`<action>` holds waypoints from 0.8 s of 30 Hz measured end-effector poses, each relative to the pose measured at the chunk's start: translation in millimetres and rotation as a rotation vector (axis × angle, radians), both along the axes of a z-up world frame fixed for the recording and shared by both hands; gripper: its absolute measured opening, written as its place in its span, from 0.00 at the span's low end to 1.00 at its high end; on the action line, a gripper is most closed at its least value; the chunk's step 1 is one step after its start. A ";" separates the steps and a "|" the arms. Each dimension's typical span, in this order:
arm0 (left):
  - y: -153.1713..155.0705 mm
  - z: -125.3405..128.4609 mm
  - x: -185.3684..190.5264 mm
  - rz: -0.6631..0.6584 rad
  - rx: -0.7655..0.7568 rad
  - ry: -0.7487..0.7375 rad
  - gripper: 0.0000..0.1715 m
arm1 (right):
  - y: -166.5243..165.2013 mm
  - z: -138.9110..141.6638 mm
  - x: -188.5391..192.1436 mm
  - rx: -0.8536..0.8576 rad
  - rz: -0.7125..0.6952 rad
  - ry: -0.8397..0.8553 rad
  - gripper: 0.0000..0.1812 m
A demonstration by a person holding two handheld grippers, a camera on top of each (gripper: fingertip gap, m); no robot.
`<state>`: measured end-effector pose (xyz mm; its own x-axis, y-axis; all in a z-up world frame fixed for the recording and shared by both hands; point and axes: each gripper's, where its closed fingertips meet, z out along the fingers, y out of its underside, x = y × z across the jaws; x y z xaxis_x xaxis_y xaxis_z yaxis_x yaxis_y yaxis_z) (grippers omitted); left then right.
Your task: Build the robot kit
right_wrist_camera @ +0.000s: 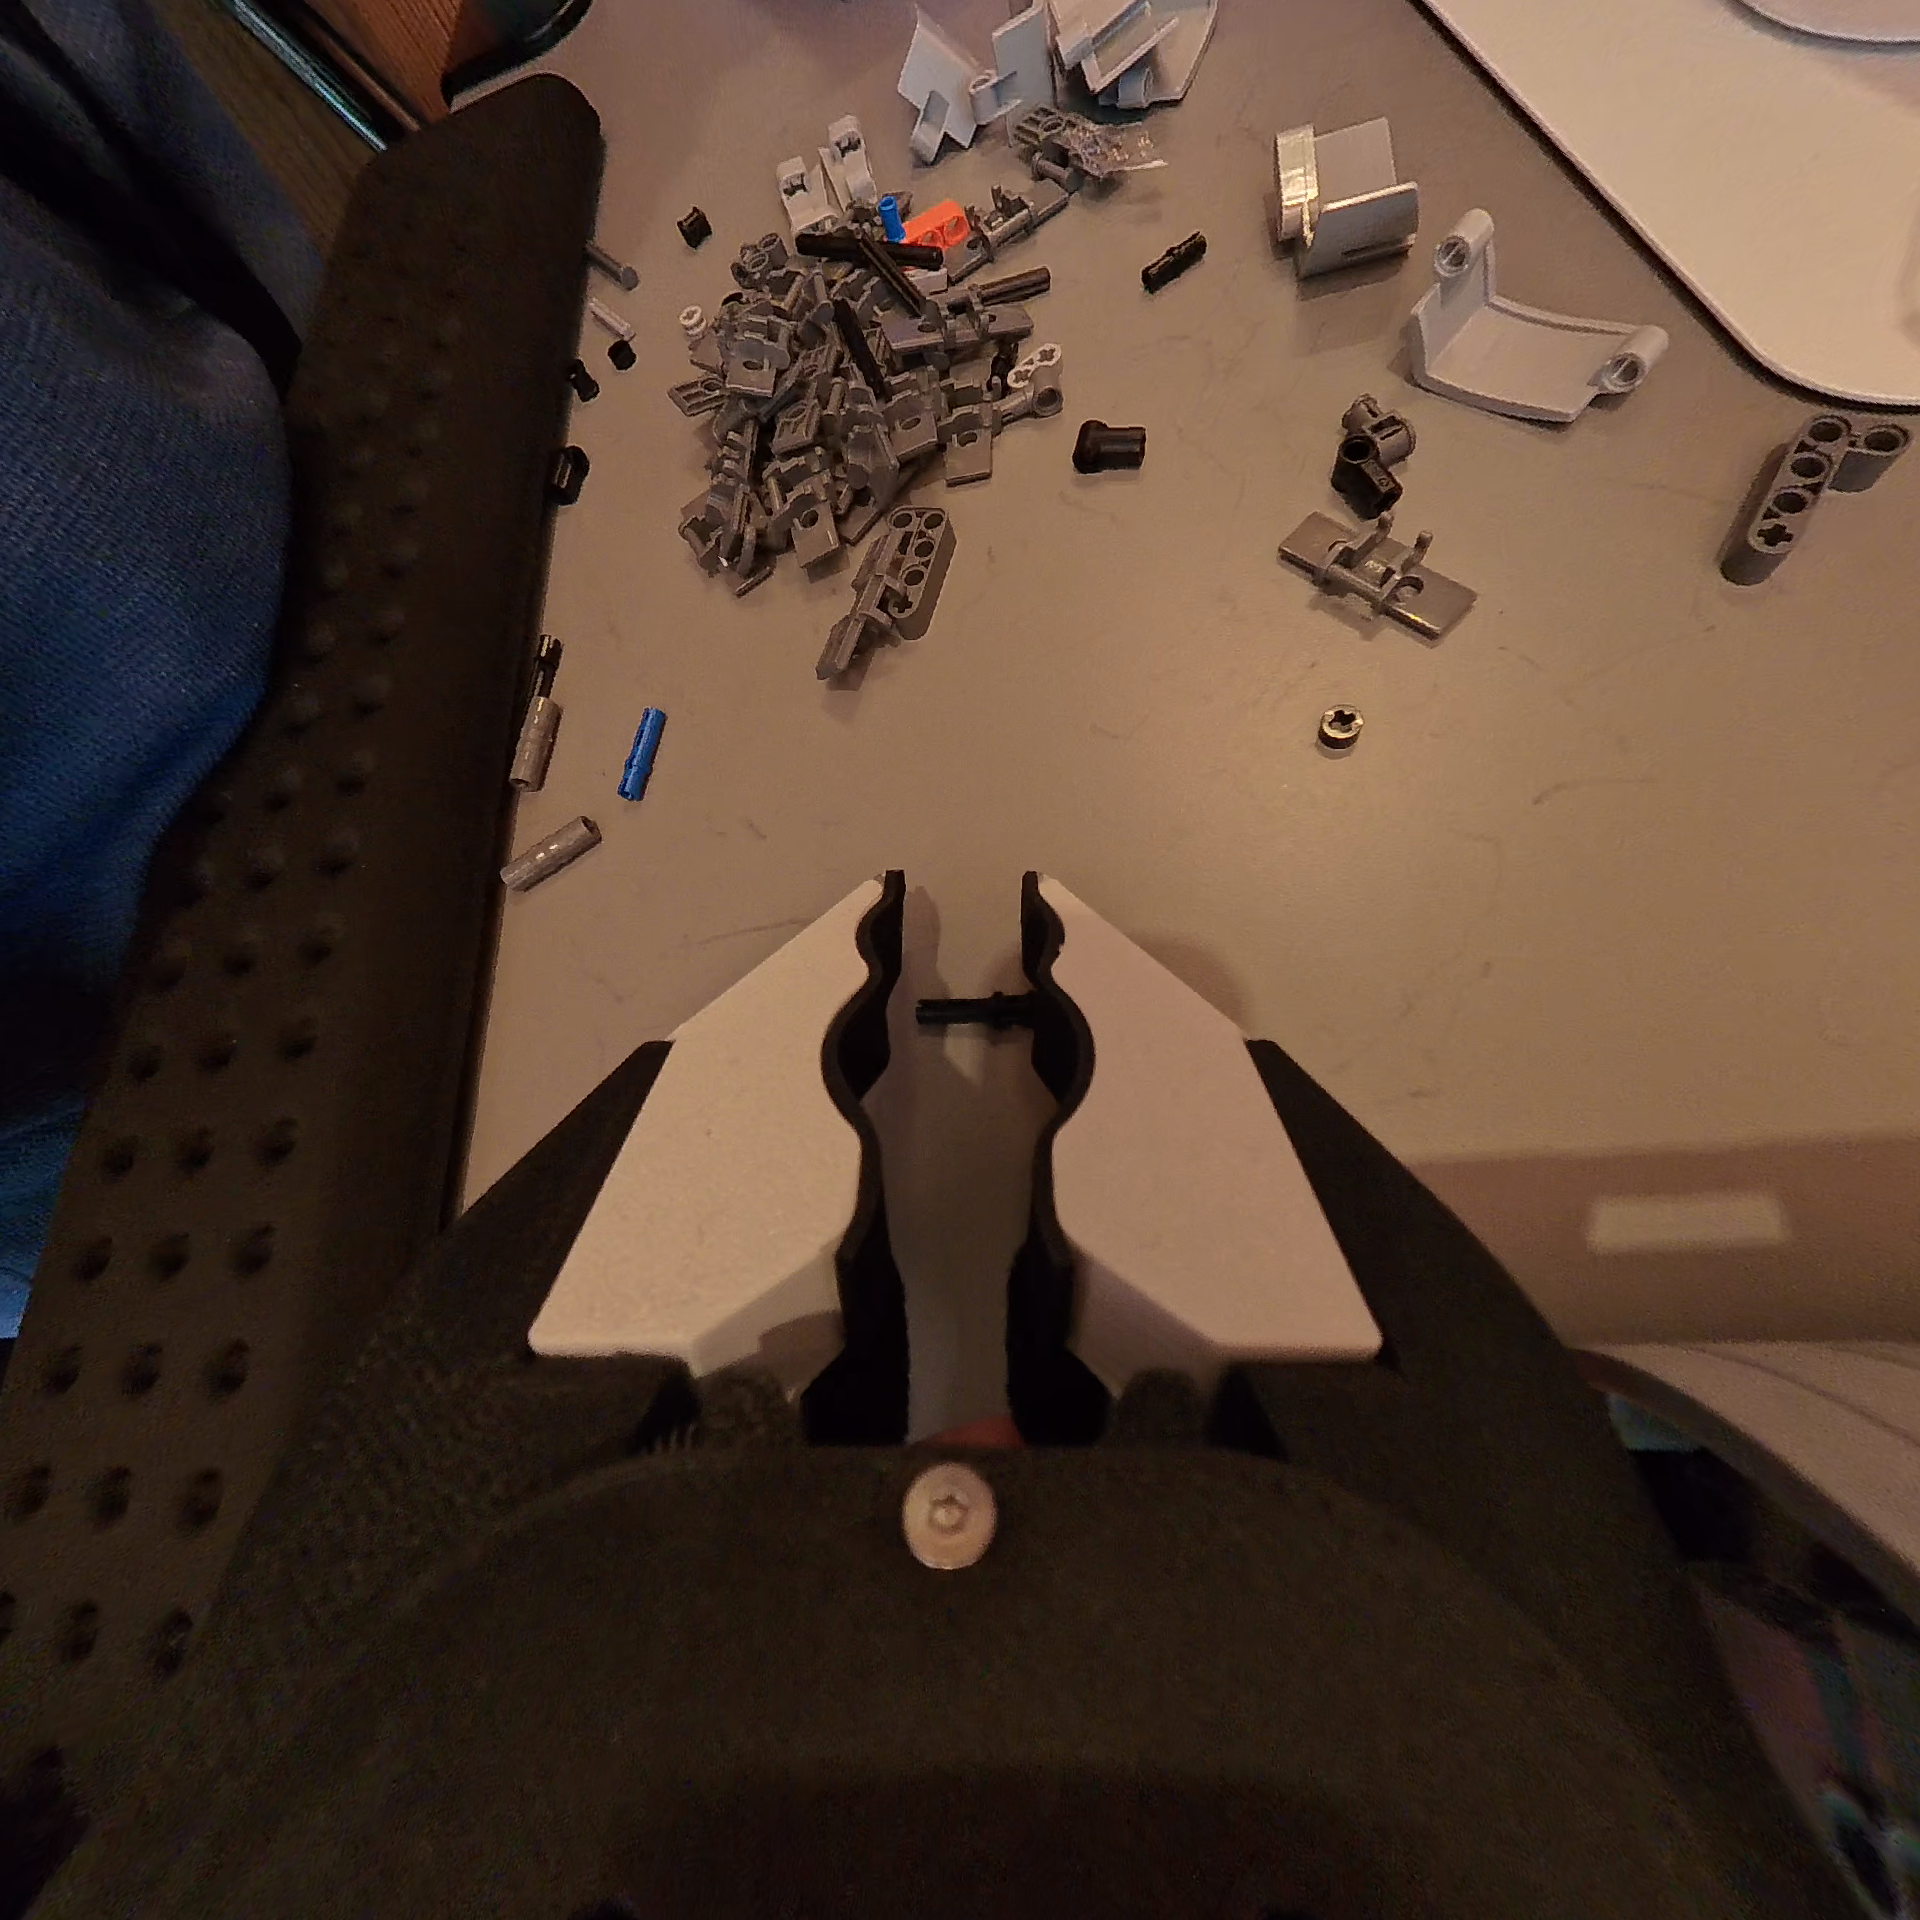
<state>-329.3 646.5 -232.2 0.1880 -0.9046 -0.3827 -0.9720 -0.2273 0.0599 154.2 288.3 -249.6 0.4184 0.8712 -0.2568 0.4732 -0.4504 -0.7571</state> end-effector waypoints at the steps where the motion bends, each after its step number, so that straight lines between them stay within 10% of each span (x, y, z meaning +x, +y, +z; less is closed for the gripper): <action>1: -1.1 -4.0 0.8 -0.008 -0.015 0.000 0.11 | 0.0 0.0 0.0 0.000 0.001 0.000 0.11; 24: 0.5 -11.0 16.8 -0.091 -0.056 0.106 0.11 | -1.5 1.1 -0.5 0.002 0.011 0.005 0.11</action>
